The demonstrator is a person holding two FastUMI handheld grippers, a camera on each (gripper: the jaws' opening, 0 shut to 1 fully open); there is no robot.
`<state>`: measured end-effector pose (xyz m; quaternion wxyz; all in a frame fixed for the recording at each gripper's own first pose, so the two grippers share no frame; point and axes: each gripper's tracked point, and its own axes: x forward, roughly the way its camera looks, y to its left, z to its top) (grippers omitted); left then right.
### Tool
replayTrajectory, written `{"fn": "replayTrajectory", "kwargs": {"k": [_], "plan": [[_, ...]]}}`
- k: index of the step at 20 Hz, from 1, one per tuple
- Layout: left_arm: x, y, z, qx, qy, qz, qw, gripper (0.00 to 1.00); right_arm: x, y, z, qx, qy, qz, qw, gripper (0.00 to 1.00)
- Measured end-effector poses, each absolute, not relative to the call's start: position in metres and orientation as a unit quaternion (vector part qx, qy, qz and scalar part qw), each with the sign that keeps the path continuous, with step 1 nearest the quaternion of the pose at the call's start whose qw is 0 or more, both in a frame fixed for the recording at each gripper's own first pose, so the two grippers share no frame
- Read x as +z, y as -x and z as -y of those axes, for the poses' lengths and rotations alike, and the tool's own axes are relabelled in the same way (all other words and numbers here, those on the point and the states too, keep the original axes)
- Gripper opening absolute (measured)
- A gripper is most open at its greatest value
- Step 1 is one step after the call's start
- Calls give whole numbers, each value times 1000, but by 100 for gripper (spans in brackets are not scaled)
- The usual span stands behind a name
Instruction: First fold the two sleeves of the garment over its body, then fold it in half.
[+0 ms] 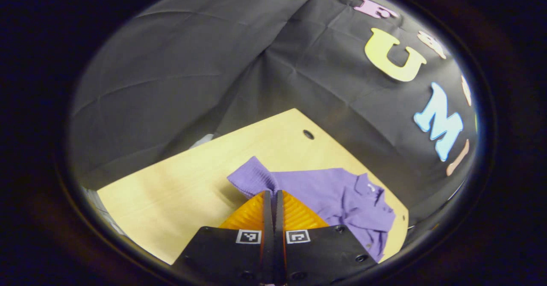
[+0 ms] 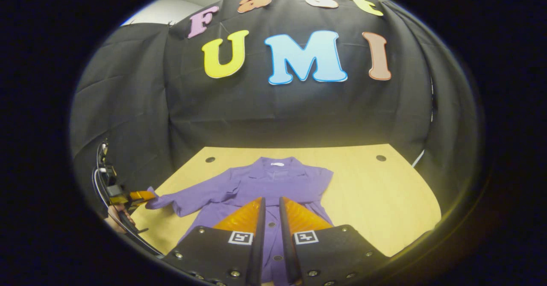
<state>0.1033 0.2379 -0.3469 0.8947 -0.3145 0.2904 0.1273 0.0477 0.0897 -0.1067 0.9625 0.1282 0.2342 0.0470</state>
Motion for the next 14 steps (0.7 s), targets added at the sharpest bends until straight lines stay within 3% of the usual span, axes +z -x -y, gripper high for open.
{"fn": "replayTrajectory", "kwargs": {"k": [14], "plan": [[-311, -197, -19, -34, 293, -315, 902, 7, -139, -50, -8, -12, -152, -249, 956, 21]]}}
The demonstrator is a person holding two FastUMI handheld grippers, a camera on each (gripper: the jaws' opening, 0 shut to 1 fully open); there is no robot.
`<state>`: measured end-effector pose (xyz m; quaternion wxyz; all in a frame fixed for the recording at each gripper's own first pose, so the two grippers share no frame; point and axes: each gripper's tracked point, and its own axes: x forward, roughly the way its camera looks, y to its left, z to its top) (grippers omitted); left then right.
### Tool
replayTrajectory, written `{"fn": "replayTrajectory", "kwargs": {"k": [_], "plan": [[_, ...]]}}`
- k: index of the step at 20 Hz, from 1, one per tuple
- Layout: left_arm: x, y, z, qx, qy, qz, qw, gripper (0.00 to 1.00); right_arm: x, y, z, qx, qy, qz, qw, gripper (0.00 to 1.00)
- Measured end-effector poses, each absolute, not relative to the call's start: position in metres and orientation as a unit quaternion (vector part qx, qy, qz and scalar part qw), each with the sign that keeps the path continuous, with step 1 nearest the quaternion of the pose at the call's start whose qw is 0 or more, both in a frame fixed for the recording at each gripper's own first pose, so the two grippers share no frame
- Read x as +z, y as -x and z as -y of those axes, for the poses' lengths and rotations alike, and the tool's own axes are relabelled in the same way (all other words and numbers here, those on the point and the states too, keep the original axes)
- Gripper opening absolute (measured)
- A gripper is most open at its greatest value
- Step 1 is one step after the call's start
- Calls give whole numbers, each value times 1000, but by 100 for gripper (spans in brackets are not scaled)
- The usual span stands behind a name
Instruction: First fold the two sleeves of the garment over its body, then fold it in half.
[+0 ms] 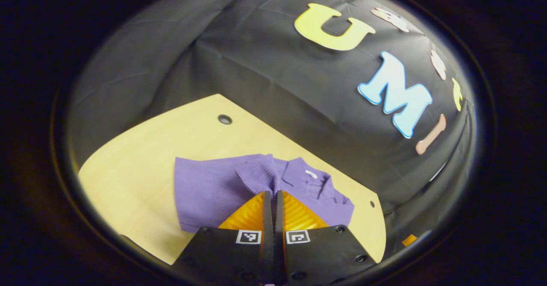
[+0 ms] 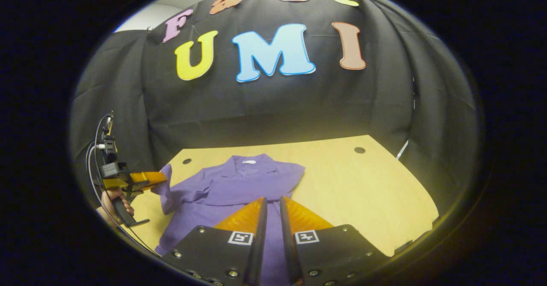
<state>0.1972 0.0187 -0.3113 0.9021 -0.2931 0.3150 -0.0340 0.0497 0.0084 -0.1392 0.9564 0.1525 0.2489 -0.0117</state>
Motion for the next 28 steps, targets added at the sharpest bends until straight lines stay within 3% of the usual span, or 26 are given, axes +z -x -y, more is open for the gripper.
{"fn": "replayTrajectory", "kwargs": {"k": [3, 5, 14, 21, 25, 28], "plan": [[-303, -203, 39, -71, 284, -321, 901, 7, -144, -51, 11, -28, -156, -248, 956, 36], [-300, -209, 72, -94, 274, -326, 900, 7, -148, -50, 21, -31, -159, -253, 954, 38], [-301, -246, 188, -178, 258, -322, 894, 6, -165, -43, 52, -36, -165, -268, 949, 38], [-357, -243, 263, -216, 195, -370, 882, 6, -185, -28, 69, -34, -155, -283, 946, 38], [-386, -234, 274, -224, 164, -407, 870, 6, -202, -20, 73, -25, -149, -302, 941, 51], [-402, -230, 268, -218, 136, -422, 869, 7, -212, -16, 76, -25, -134, -311, 941, 54]]}}
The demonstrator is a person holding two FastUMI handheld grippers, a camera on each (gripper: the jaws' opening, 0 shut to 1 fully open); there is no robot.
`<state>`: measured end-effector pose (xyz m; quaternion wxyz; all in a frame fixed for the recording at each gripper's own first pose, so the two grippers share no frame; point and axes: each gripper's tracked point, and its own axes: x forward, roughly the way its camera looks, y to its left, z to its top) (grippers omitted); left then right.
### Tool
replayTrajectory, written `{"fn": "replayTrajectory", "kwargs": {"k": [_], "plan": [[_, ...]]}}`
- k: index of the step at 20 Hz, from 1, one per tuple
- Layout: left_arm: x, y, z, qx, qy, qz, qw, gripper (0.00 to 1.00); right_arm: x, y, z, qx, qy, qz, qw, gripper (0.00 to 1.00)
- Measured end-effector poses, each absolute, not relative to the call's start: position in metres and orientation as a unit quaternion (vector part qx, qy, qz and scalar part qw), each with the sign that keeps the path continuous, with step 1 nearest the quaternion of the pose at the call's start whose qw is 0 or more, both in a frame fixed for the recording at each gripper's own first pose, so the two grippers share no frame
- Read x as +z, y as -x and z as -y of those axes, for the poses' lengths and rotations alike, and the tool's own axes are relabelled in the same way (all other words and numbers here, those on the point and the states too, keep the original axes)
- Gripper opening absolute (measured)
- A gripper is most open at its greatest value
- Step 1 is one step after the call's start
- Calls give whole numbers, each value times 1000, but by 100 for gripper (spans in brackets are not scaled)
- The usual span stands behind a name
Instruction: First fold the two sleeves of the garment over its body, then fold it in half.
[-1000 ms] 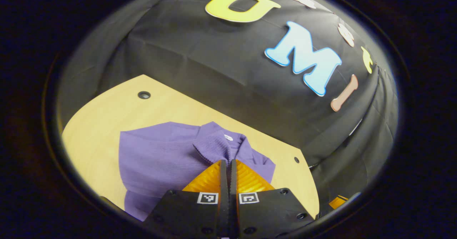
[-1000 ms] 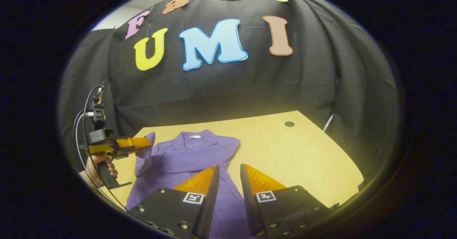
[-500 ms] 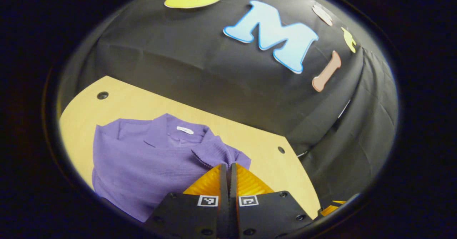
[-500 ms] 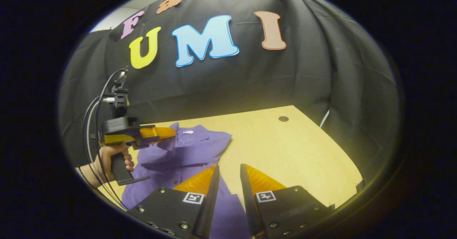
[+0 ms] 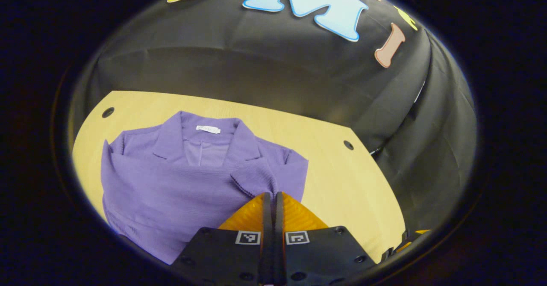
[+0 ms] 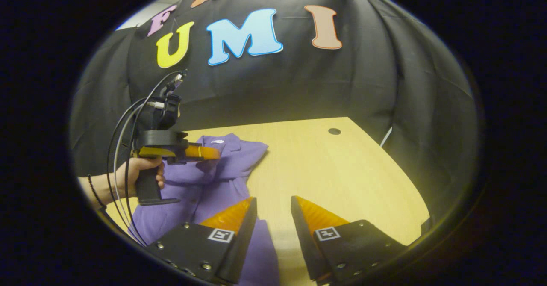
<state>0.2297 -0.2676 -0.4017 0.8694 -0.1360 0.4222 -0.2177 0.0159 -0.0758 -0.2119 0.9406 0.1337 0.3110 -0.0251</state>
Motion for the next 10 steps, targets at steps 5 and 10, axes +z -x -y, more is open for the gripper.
{"fn": "replayTrajectory", "kwargs": {"k": [5, 10], "plan": [[-384, -220, 270, -247, 141, -404, 870, 44, -211, -9, 75, -46, -129, -311, 941, 60], [-369, -198, 228, -232, 142, -389, 880, 98, -217, 5, 49, -36, -142, -321, 935, 66]]}}
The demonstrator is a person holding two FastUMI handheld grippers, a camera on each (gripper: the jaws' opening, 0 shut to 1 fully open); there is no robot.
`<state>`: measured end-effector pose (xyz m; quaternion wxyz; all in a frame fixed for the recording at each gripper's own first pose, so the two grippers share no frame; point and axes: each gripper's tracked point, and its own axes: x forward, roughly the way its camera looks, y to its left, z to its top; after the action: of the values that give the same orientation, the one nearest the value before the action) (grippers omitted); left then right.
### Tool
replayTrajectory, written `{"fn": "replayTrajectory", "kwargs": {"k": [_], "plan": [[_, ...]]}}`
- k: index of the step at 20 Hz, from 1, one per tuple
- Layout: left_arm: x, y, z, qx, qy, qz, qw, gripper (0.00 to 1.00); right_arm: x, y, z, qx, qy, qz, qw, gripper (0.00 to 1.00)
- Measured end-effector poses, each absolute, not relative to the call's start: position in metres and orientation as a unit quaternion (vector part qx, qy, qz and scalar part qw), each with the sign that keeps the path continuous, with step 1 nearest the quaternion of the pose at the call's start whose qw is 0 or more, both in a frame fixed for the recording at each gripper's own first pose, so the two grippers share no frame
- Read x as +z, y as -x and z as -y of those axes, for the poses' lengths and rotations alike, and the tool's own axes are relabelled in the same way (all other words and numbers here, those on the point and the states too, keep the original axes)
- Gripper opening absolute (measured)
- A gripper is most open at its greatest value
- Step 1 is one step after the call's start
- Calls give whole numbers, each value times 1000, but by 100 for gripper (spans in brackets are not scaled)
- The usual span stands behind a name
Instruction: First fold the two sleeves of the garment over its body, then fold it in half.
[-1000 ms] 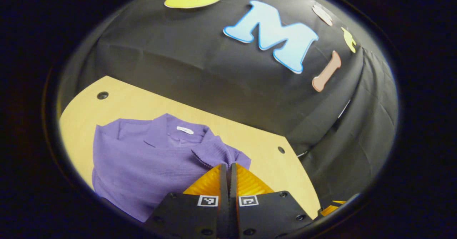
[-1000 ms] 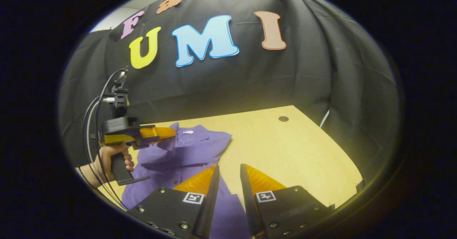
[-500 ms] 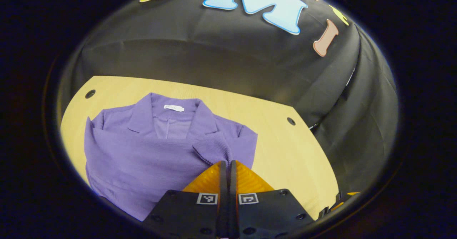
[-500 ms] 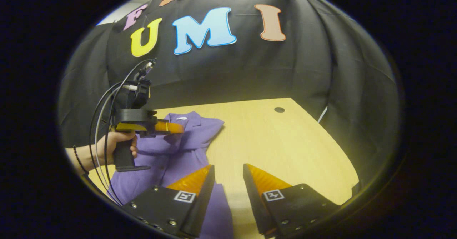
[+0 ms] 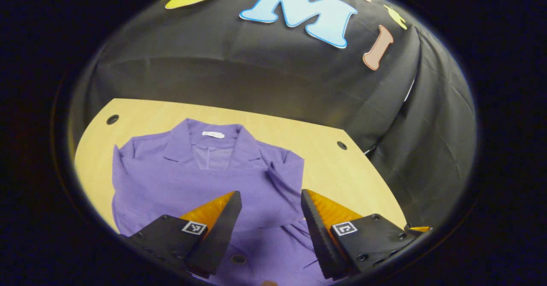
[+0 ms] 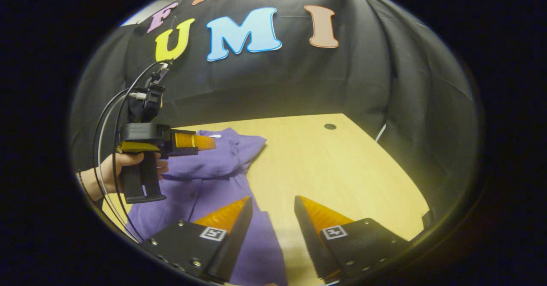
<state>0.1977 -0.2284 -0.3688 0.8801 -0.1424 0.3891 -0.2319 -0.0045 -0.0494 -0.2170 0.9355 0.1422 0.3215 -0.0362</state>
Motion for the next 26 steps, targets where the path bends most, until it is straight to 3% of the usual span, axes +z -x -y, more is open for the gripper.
{"fn": "replayTrajectory", "kwargs": {"k": [1, 2, 4, 5, 6, 18, 19, 26], "plan": [[-368, -191, 216, -225, 142, -387, 883, 92, -220, 11, 47, -40, -142, -326, 934, 86], [-367, -185, 202, -217, 137, -384, 887, 92, -224, 16, 43, -42, -140, -329, 933, 93], [-365, -167, 174, -205, 124, -379, 894, 94, -233, 29, 35, -49, -131, -343, 929, 93], [-366, -155, 162, -203, 120, -380, 894, 94, -236, 36, 32, -50, -129, -348, 927, 87], [-365, -145, 148, -200, 116, -382, 895, 98, -241, 43, 28, -52, -128, -356, 924, 93], [-386, 19, 5, -185, 73, -409, 891, 94, -287, 117, -5, -82, -137, -432, 887, 93], [-389, 31, -4, -182, 74, -411, 890, 98, -289, 119, -6, -85, -138, -435, 886, 93], [-412, 85, -59, -155, 56, -433, 886, 94, -303, 130, -2, -97, -141, -447, 878, 93]]}}
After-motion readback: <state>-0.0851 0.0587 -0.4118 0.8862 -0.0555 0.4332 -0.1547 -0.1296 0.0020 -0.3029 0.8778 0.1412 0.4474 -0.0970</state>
